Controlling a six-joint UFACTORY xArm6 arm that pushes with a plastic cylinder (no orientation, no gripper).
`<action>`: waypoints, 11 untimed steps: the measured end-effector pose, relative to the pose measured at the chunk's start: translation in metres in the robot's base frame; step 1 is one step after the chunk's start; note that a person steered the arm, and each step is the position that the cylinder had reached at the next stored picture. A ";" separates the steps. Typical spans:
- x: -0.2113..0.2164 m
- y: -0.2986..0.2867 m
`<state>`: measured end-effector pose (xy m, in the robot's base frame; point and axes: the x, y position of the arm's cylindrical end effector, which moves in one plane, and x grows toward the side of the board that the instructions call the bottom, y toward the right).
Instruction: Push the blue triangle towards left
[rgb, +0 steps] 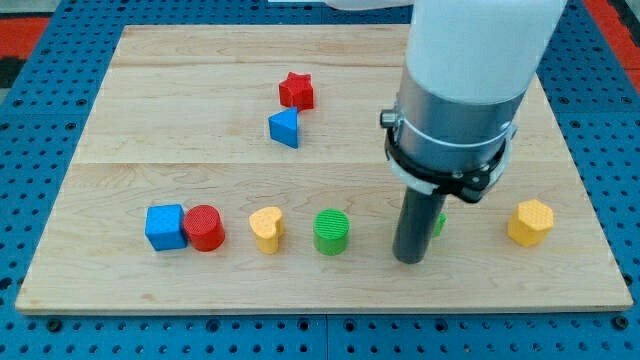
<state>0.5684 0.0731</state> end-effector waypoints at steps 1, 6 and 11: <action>0.011 -0.023; -0.161 -0.050; -0.184 -0.214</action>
